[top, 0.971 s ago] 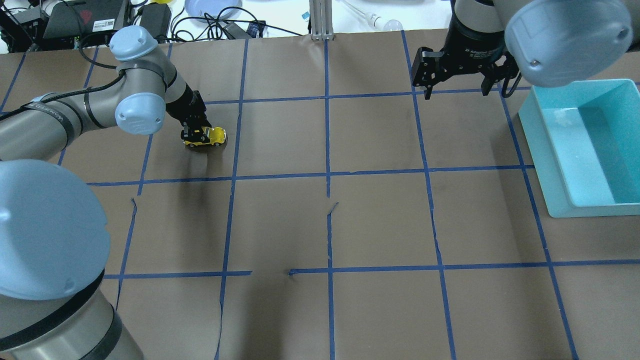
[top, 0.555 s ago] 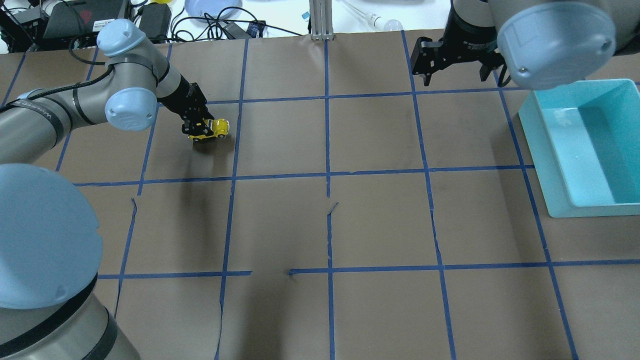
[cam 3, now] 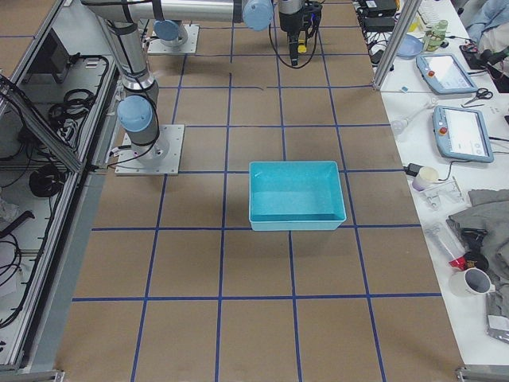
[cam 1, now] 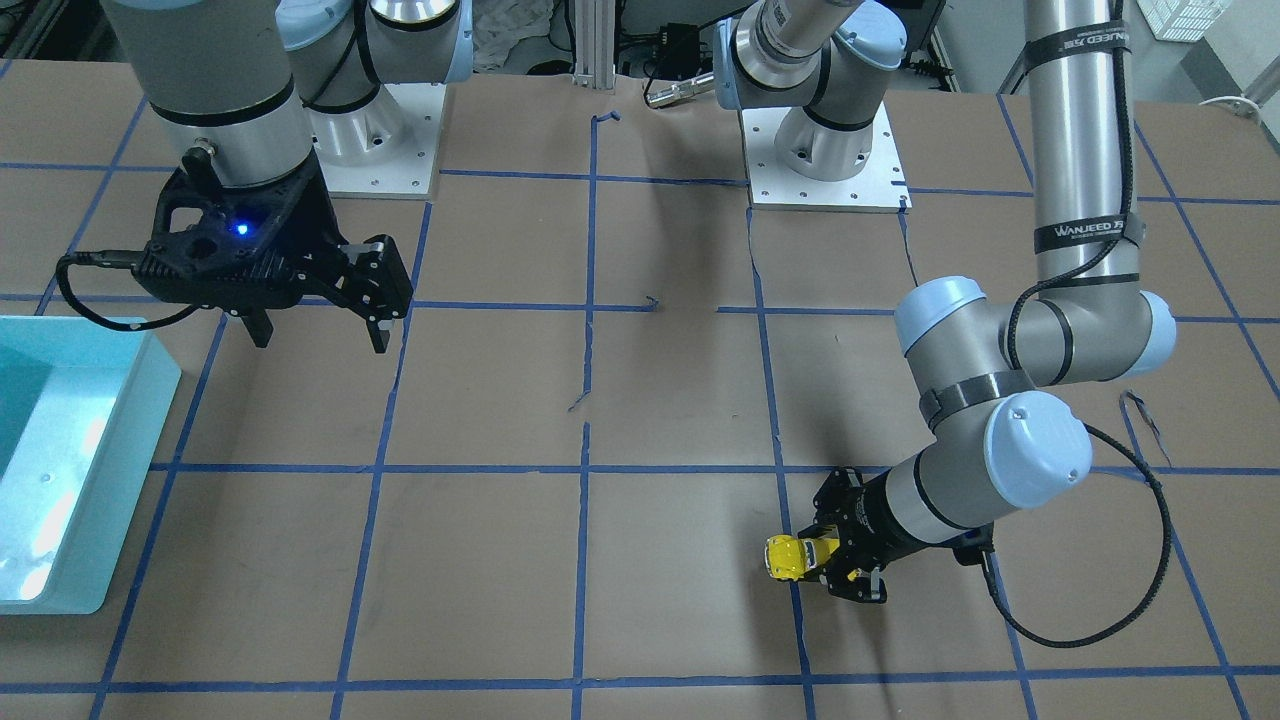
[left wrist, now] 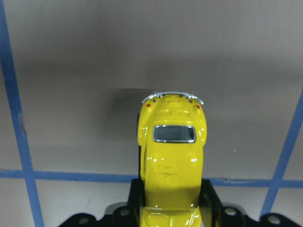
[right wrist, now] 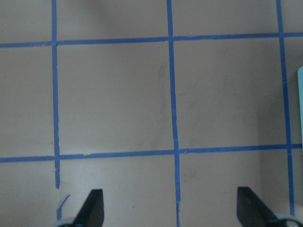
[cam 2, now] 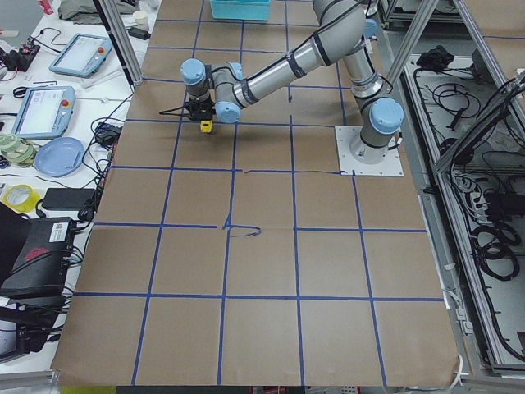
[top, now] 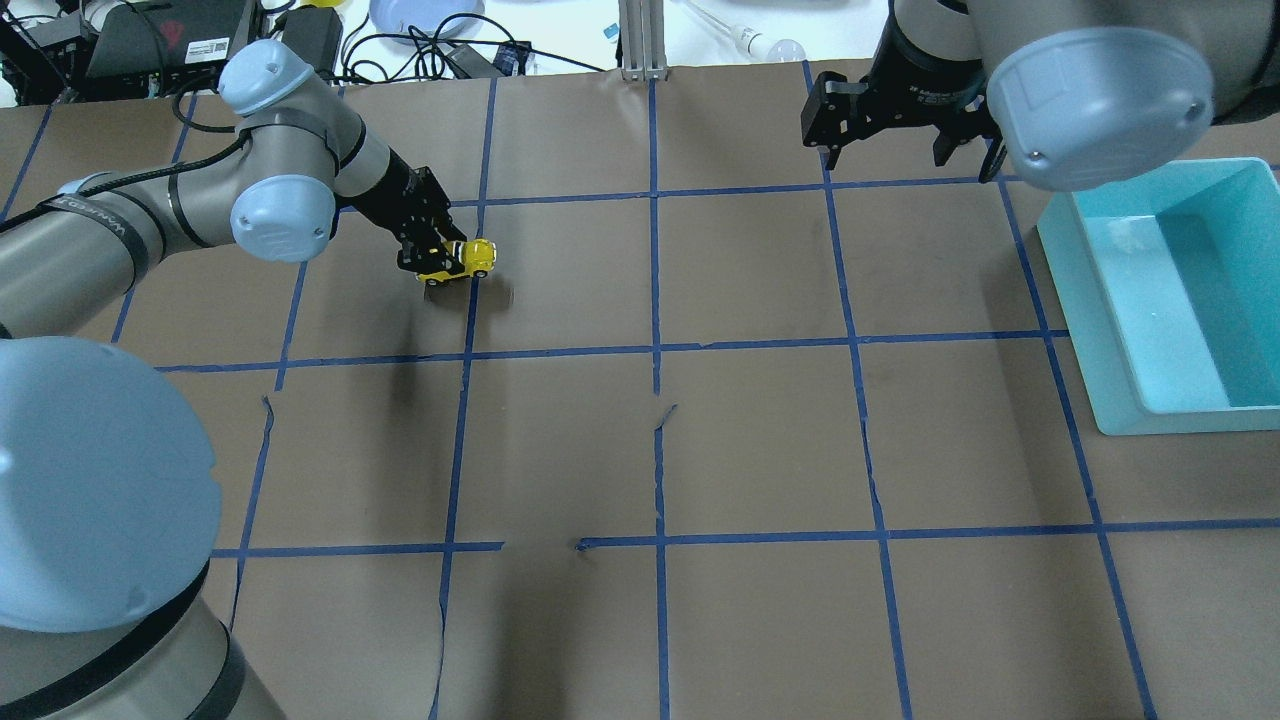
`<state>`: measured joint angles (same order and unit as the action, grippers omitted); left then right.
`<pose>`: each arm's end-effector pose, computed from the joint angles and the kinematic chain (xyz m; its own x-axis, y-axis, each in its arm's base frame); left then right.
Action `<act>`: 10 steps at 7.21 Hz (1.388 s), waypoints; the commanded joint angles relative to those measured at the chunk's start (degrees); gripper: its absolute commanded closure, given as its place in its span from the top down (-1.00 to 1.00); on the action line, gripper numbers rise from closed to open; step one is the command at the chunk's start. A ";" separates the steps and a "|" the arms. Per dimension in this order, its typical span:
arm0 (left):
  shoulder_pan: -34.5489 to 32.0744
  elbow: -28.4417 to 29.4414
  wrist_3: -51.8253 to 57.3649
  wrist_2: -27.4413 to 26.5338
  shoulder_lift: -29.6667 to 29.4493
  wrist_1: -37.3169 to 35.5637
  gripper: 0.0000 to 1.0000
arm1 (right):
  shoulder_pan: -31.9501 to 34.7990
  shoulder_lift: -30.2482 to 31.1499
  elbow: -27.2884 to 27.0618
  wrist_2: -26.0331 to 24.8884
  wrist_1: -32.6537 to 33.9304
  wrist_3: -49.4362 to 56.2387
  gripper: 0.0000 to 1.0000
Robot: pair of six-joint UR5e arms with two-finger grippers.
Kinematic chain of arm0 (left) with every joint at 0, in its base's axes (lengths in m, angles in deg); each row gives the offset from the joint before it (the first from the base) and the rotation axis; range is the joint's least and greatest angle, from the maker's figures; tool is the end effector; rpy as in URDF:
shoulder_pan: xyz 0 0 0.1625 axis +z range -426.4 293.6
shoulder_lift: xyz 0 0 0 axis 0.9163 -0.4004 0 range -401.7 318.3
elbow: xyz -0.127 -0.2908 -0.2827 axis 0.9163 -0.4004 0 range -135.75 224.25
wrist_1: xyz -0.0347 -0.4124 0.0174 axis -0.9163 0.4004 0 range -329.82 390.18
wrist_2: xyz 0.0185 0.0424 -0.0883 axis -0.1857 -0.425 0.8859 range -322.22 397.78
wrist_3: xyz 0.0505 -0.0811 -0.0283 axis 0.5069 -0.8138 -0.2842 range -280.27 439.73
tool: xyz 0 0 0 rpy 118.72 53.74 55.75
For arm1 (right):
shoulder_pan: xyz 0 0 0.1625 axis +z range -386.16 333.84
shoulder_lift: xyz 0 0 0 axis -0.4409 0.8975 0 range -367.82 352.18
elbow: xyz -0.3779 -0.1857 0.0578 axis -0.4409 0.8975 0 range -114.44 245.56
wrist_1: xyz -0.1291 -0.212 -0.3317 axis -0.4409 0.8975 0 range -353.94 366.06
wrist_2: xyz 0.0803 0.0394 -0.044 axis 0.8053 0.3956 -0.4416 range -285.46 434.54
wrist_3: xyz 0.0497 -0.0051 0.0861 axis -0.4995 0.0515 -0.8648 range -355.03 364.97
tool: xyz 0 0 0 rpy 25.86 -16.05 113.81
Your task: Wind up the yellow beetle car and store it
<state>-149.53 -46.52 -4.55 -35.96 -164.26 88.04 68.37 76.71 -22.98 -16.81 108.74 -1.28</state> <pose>-0.0819 -0.6687 0.2076 0.0239 -0.9997 0.0073 -0.9596 -0.0209 0.2805 0.1737 -0.5333 0.4748 -0.9995 0.0323 0.0068 0.0309 0.9878 -0.1525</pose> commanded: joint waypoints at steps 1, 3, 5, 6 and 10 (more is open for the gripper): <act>-0.27 -0.10 1.39 -0.08 -0.49 0.50 -1.00 | 0.03 0.20 0.04 0.92 -3.89 -0.16 1.00; -0.18 0.16 2.01 -0.35 -0.49 1.29 -1.00 | 0.03 0.46 0.39 -3.88 -7.90 3.07 1.00; 0.34 0.42 4.12 -0.35 -0.58 2.70 -1.00 | 0.03 0.38 -0.49 -4.45 -3.49 14.42 1.00; 0.34 0.42 4.12 -0.35 -0.66 2.79 -1.00 | 0.03 0.38 -1.19 -3.57 -1.19 14.95 1.00; 2.01 0.42 5.79 -0.61 -1.19 2.97 -1.00 | 0.03 0.55 -3.31 2.76 3.14 -6.93 1.00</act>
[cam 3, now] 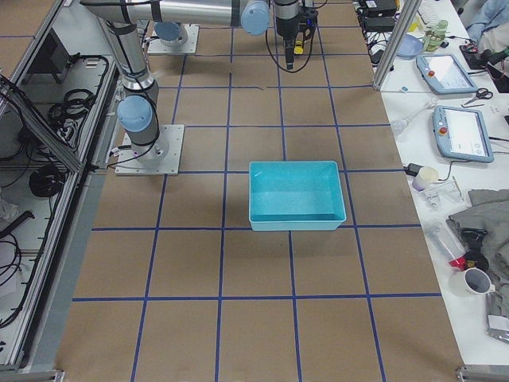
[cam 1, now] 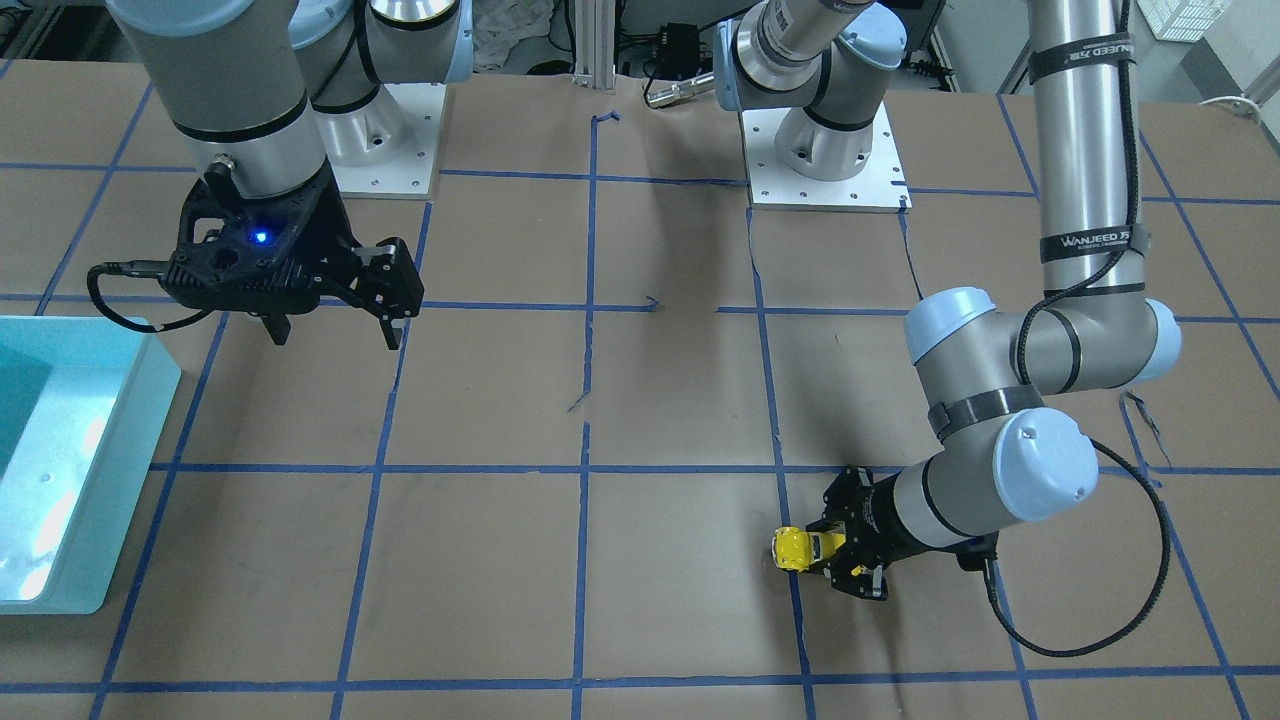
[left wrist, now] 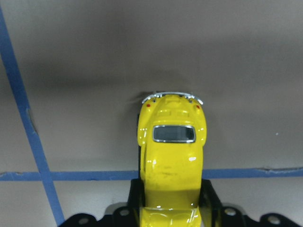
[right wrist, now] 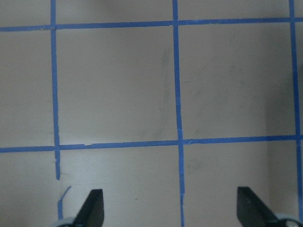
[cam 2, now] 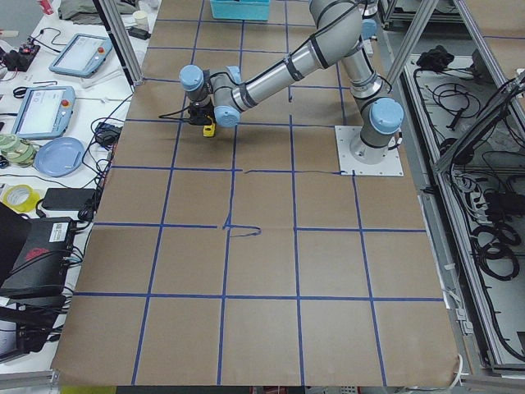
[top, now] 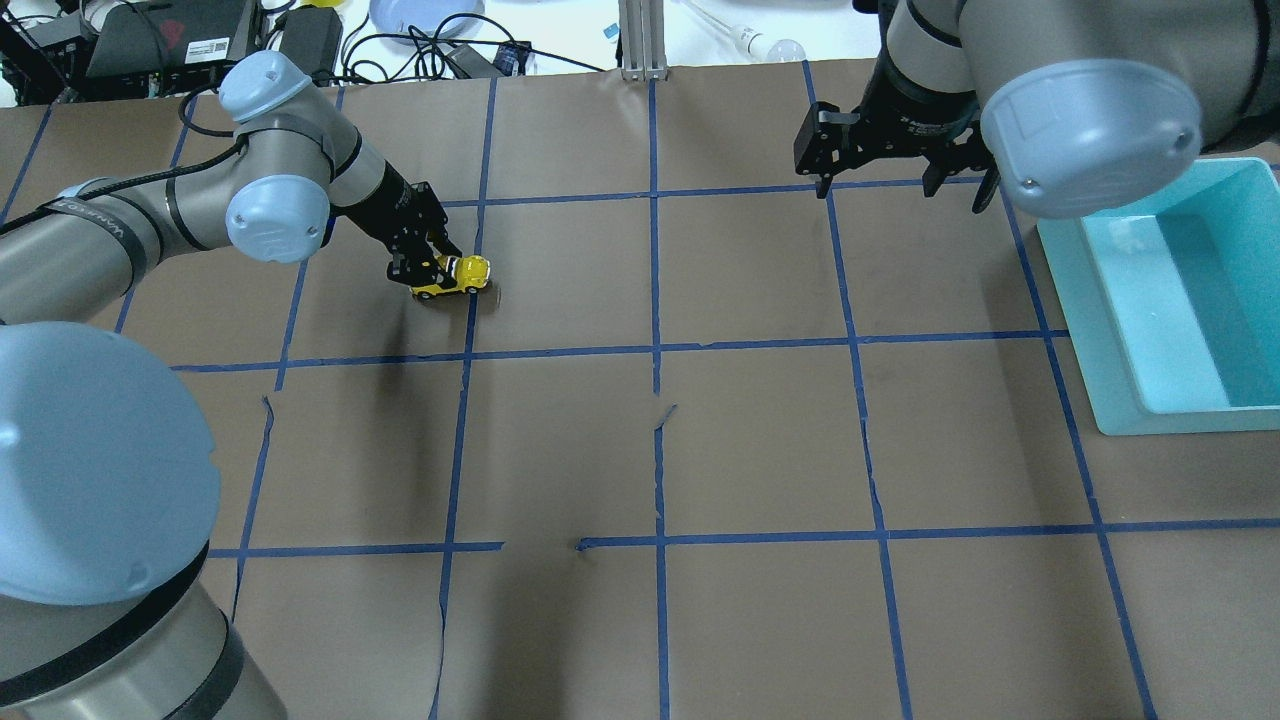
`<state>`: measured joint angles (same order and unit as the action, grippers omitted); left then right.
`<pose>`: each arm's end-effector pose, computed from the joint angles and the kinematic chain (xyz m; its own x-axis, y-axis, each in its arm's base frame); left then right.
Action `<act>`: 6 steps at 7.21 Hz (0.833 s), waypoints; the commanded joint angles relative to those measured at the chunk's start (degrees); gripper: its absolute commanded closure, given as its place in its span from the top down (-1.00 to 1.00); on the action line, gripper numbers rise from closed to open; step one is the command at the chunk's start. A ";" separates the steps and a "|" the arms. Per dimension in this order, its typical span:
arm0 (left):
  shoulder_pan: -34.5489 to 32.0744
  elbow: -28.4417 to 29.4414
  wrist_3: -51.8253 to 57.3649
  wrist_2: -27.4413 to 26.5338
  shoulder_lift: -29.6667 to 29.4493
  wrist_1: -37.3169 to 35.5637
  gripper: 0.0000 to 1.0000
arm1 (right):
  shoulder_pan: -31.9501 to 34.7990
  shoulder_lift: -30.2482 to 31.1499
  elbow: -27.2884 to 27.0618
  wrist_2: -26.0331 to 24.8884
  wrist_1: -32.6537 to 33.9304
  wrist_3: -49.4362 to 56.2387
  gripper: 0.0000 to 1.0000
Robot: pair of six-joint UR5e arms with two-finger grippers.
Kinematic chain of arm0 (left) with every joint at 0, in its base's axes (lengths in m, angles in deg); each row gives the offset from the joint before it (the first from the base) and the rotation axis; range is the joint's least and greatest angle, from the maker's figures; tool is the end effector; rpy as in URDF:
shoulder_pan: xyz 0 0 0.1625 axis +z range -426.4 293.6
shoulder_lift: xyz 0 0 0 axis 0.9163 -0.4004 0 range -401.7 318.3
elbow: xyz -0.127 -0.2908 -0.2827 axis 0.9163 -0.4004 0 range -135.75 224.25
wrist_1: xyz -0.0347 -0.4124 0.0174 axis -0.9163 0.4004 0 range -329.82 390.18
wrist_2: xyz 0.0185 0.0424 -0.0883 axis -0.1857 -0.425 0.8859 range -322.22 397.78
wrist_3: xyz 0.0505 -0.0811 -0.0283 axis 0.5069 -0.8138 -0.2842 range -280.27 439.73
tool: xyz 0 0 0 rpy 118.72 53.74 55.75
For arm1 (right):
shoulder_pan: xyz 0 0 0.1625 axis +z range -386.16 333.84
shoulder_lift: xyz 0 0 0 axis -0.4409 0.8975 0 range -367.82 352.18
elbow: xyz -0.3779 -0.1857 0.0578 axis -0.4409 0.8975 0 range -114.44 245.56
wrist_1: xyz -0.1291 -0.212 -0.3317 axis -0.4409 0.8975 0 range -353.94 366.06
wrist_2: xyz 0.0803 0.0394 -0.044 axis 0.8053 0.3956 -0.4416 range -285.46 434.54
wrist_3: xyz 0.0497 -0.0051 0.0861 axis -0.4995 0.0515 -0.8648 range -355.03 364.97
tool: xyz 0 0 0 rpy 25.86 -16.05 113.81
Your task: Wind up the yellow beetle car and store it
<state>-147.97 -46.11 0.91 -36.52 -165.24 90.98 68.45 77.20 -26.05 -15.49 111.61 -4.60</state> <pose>-0.0631 -0.6683 0.1943 -0.0408 -0.9988 -0.0280 -0.9594 0.0313 0.2803 0.1764 -0.5281 0.4581 -0.9961 0.0845 -0.0253 0.0874 0.9842 -0.1537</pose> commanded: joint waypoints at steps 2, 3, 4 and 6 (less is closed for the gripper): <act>0.98 0.10 1.64 -0.22 -0.39 0.02 -1.00 | -0.04 1.55 0.46 1.00 -11.44 -3.61 1.00; 2.72 0.10 2.00 -0.22 -0.39 0.29 -1.00 | -0.04 1.55 0.20 0.57 -12.38 -2.66 1.00; 4.48 0.10 3.92 -0.14 0.05 1.68 -1.00 | -0.04 1.64 -0.06 0.39 -12.22 -0.56 1.00; 5.28 0.01 4.90 -0.13 -0.30 1.96 -1.00 | 0.05 1.64 -0.33 -6.36 -11.51 13.75 1.00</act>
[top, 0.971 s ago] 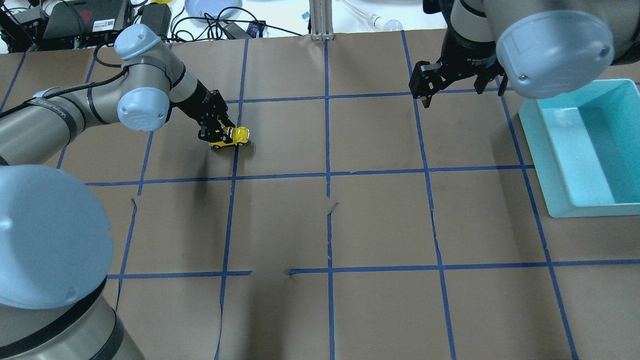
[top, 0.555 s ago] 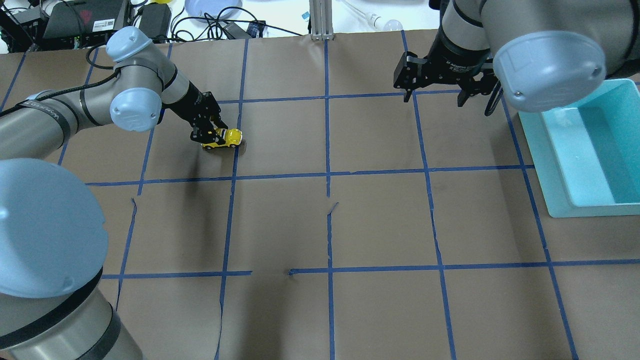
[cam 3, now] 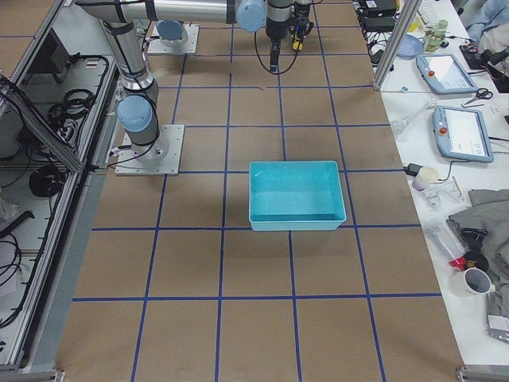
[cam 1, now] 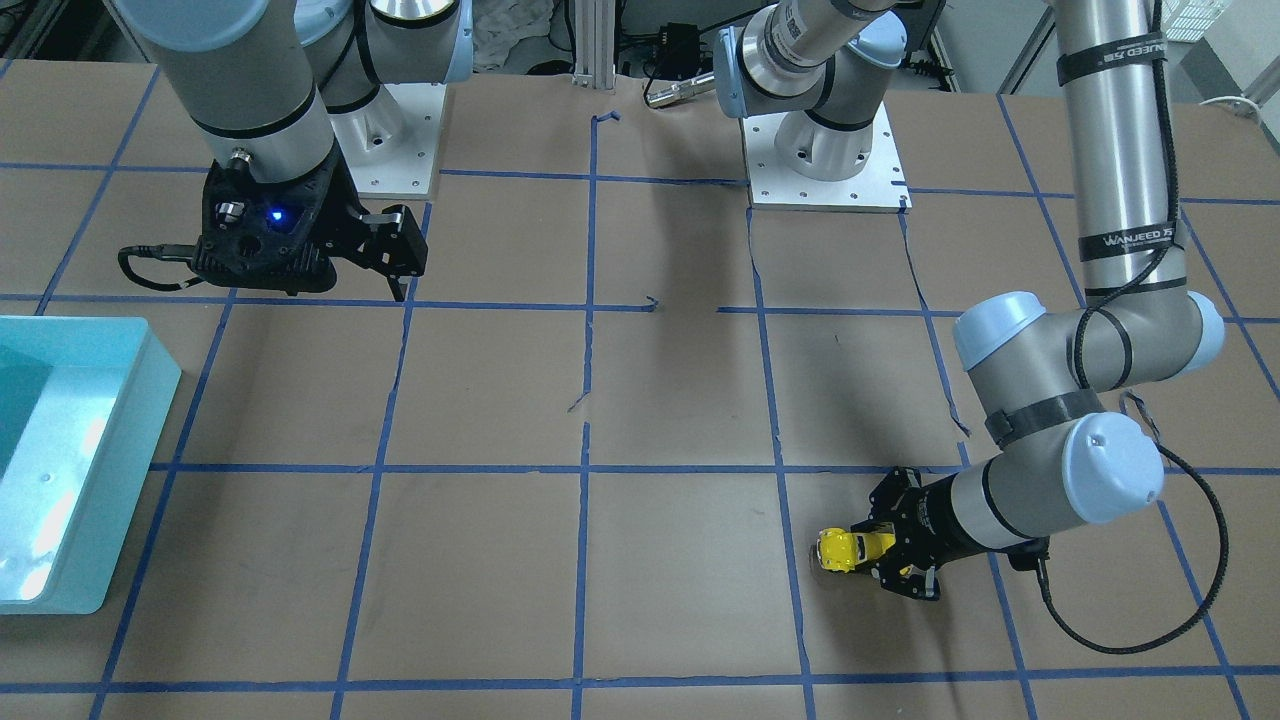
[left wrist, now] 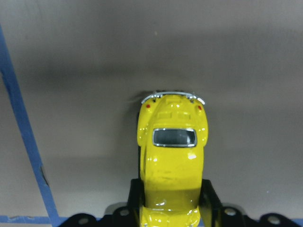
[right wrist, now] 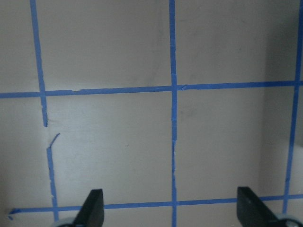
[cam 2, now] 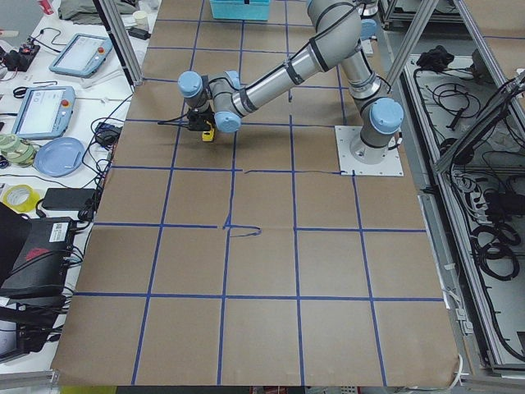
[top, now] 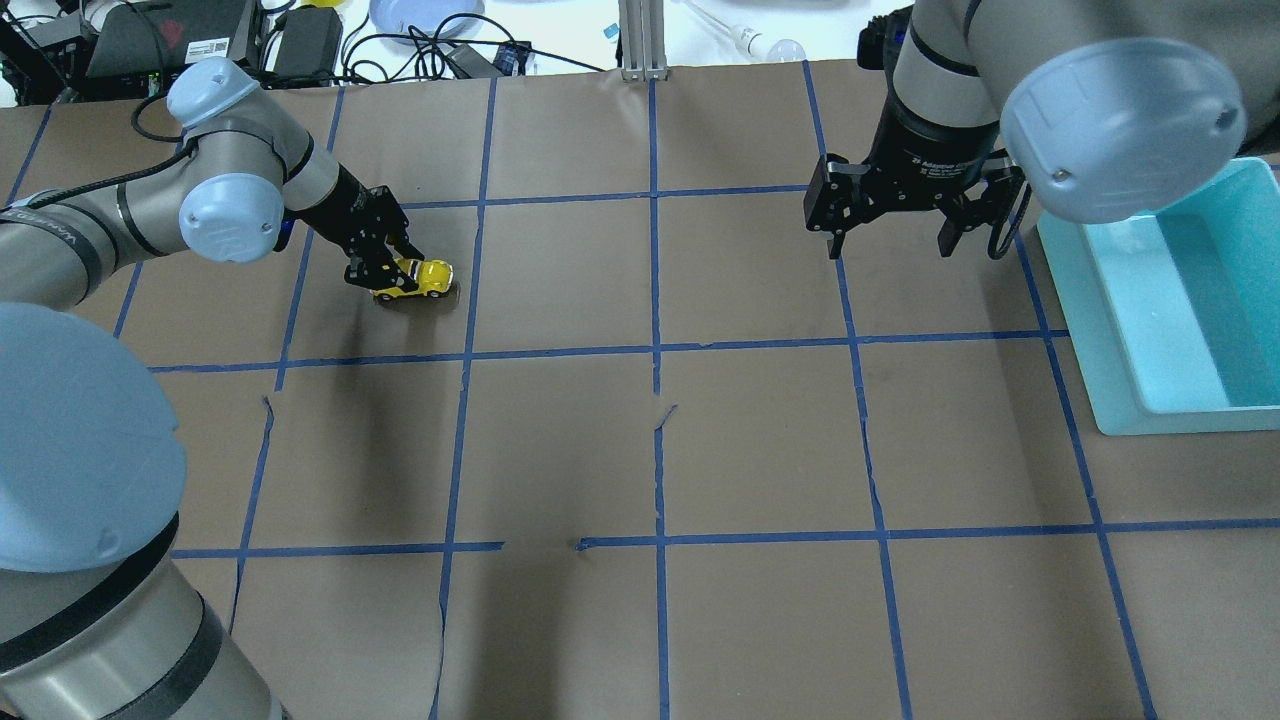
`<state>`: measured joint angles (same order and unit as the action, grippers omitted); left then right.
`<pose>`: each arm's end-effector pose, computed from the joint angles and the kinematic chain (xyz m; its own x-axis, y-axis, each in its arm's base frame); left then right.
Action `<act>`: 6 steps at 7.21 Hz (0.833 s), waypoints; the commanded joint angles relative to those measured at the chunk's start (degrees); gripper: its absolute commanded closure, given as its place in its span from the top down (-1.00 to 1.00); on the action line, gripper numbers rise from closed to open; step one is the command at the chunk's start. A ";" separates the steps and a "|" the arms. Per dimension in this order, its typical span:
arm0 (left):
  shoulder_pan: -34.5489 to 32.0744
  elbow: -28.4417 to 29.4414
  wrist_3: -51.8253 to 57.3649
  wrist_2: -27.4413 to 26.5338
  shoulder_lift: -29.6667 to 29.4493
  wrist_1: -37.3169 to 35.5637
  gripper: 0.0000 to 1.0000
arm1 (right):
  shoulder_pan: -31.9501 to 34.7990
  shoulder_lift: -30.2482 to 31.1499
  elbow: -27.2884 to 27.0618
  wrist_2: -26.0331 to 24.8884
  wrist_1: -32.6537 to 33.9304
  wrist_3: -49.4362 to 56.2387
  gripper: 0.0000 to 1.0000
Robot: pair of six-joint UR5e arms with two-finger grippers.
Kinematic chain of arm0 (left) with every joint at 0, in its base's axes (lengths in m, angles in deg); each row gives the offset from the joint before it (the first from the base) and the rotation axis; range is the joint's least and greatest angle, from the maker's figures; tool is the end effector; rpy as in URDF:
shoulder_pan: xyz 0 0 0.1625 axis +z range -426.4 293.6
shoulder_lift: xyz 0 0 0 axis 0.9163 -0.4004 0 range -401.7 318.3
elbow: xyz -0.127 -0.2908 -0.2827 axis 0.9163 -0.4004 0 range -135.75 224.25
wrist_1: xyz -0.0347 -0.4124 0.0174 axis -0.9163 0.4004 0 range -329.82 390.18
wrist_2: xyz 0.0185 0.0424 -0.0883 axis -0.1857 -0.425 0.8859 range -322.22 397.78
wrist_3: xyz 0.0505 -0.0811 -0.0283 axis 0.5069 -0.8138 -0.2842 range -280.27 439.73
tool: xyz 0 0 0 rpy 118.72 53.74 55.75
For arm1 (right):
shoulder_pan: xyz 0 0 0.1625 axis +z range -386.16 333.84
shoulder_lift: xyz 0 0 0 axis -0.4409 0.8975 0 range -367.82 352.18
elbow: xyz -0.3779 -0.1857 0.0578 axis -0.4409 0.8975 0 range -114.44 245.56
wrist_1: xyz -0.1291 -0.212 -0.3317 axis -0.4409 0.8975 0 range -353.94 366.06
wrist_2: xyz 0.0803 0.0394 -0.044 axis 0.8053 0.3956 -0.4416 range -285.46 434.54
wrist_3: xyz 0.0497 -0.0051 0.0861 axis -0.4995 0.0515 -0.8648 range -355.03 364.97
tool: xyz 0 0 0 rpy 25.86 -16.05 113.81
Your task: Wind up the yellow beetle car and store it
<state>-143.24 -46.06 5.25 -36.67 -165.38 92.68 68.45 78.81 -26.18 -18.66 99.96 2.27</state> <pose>-0.0081 -0.6685 0.1903 -0.0313 -0.9988 -0.0376 -0.9578 0.0193 0.2868 0.1687 -0.5013 0.4503 -0.9978 -0.0344 0.0568 -0.0334 0.9993 0.0184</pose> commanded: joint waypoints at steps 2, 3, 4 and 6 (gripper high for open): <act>0.82 -0.13 1.44 -0.17 -0.34 0.26 -1.00 | 0.04 -0.49 -0.46 -2.60 8.24 6.76 1.00; 1.43 -0.04 1.53 -0.69 -0.34 0.26 -1.00 | 0.04 -0.76 -1.85 -2.50 15.62 6.57 1.00; 2.05 -0.04 1.88 -1.74 -0.34 0.43 -1.00 | 0.04 -0.50 -3.17 -1.46 16.74 6.48 1.00; 2.31 0.05 3.11 -1.84 -0.34 0.52 -1.00 | -0.05 -0.67 -3.54 7.17 16.84 -7.80 1.00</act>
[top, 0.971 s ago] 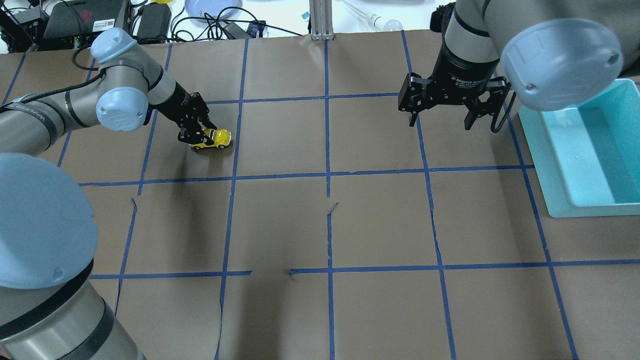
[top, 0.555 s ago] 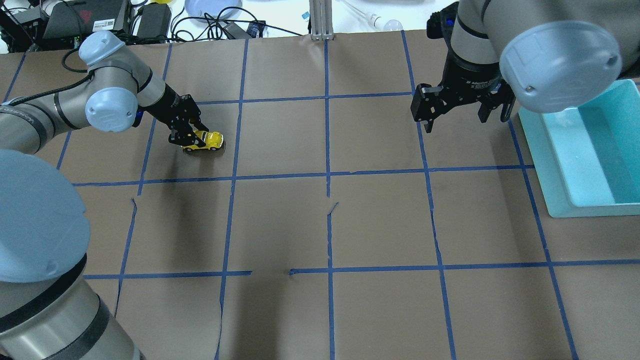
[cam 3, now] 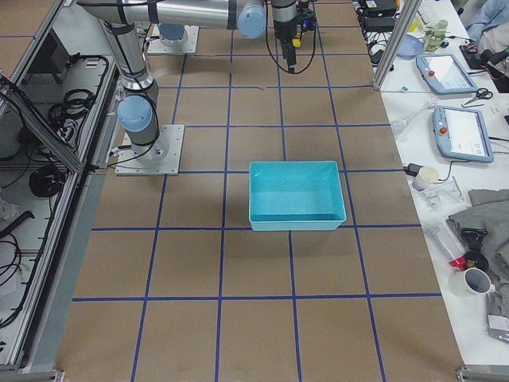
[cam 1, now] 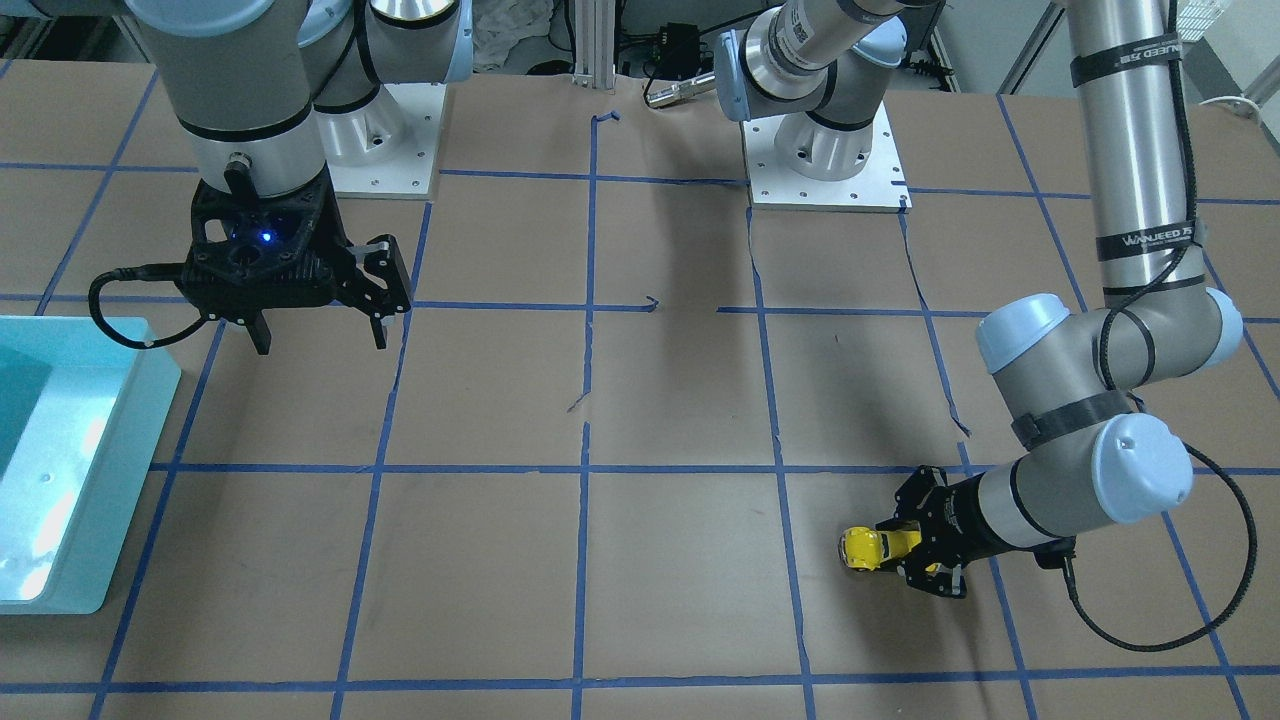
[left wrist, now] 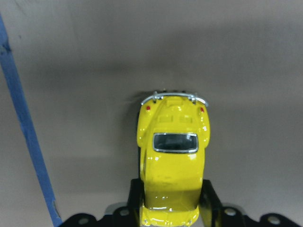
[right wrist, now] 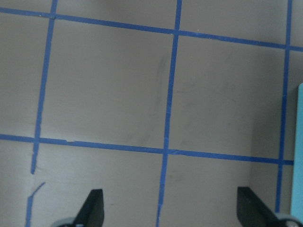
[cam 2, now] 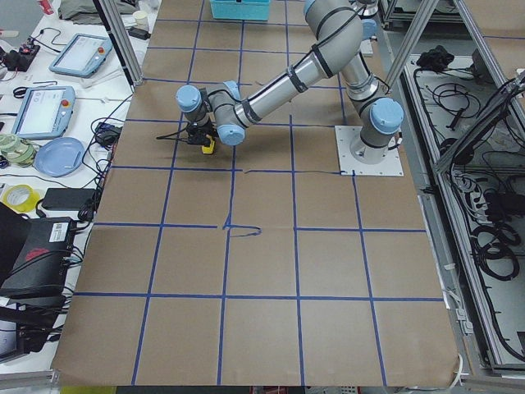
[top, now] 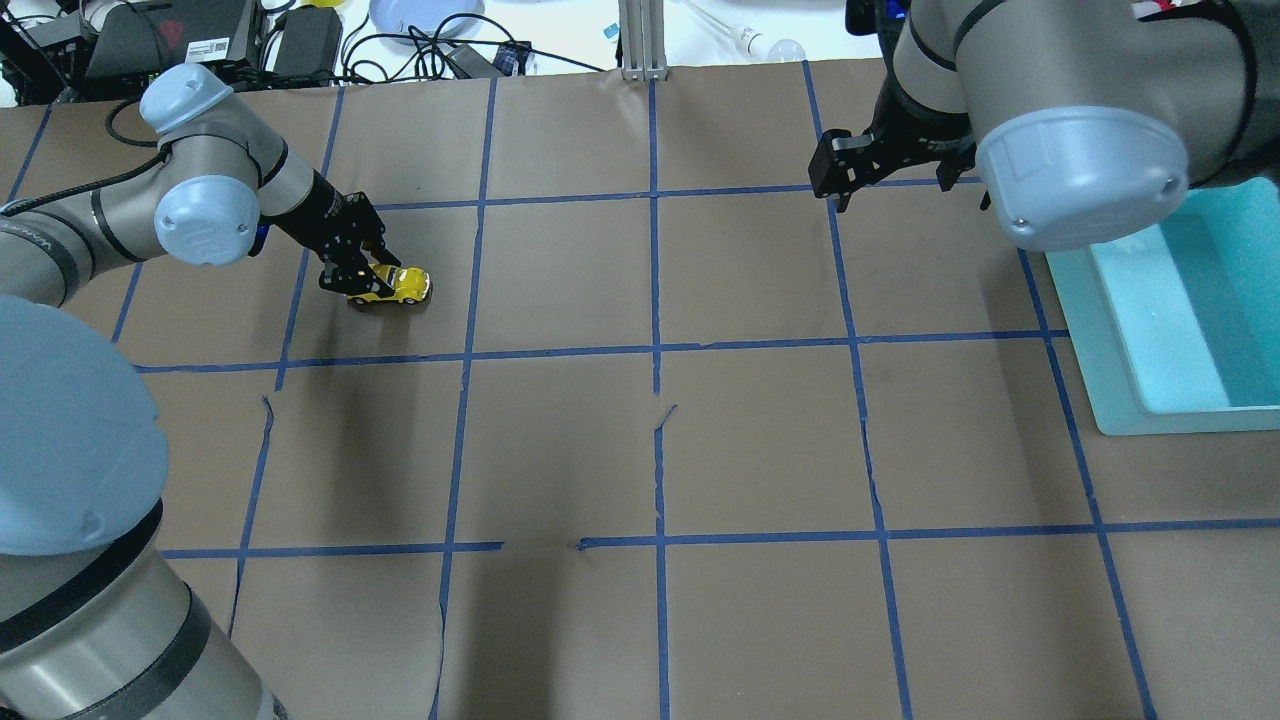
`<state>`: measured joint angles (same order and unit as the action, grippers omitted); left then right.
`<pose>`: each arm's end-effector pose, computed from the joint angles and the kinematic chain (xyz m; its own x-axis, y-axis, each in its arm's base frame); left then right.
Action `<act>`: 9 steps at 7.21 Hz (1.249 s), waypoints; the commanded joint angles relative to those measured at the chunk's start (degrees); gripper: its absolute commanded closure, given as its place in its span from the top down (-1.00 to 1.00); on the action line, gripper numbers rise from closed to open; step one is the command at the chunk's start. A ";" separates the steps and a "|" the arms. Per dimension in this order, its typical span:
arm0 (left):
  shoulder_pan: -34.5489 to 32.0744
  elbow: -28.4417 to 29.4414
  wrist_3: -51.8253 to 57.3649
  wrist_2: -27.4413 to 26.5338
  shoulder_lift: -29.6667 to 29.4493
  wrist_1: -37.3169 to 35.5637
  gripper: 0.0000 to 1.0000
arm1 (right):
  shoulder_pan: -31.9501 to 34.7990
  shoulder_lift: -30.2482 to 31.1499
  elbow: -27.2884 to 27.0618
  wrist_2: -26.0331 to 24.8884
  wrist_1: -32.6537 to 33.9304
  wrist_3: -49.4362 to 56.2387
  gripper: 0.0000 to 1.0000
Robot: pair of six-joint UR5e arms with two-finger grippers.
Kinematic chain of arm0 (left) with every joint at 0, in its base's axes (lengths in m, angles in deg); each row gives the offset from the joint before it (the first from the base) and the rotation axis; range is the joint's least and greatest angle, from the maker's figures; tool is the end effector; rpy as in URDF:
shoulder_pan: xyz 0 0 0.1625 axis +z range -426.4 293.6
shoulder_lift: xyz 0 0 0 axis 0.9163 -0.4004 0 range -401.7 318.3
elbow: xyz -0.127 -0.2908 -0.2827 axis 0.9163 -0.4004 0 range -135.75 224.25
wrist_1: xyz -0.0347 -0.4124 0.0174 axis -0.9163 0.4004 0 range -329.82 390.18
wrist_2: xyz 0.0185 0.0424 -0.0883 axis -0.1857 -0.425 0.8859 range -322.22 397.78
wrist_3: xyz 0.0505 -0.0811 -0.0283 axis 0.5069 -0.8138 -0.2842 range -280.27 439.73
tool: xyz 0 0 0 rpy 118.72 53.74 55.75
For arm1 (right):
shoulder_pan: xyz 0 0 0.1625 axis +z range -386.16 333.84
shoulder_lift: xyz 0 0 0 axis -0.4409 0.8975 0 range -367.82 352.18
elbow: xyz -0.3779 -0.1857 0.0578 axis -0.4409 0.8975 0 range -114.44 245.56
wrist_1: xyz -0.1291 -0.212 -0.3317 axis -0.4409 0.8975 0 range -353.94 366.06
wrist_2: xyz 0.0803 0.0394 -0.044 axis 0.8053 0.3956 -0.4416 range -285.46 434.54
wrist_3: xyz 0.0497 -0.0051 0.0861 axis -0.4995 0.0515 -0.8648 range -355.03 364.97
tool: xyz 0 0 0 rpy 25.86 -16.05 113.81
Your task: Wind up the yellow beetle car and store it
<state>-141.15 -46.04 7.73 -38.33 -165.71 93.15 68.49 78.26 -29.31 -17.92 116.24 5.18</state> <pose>0.0187 -0.6669 0.1853 -0.0389 -0.9981 -0.0467 -0.9638 0.0252 0.2655 0.1720 -0.5218 0.4487 -0.9962 -0.0761 0.0429 -0.0831 0.9768 -0.1974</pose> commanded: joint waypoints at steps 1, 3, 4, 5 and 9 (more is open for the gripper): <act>0.22 -0.06 1.33 -0.26 -0.01 0.05 -1.00 | 0.01 -0.03 -0.41 10.08 0.56 -16.15 1.00; 1.62 -0.58 2.20 -0.08 -0.09 0.05 -1.00 | 0.01 0.49 -0.32 9.94 -3.62 -16.20 1.00; 1.63 -0.24 0.99 -0.08 -0.01 -0.12 0.24 | -0.08 0.58 0.55 9.07 -6.53 -15.25 1.00; 1.45 -0.15 -2.59 0.09 0.43 -0.30 0.36 | 0.01 0.67 0.56 4.62 -10.38 -5.84 1.00; -3.28 0.20 -4.21 -4.44 5.77 0.22 0.47 | 0.01 0.58 0.56 0.47 -10.43 -2.23 1.00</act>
<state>-142.43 -46.01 3.25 -39.87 -162.20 93.08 68.49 78.85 -28.72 -15.39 105.54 2.83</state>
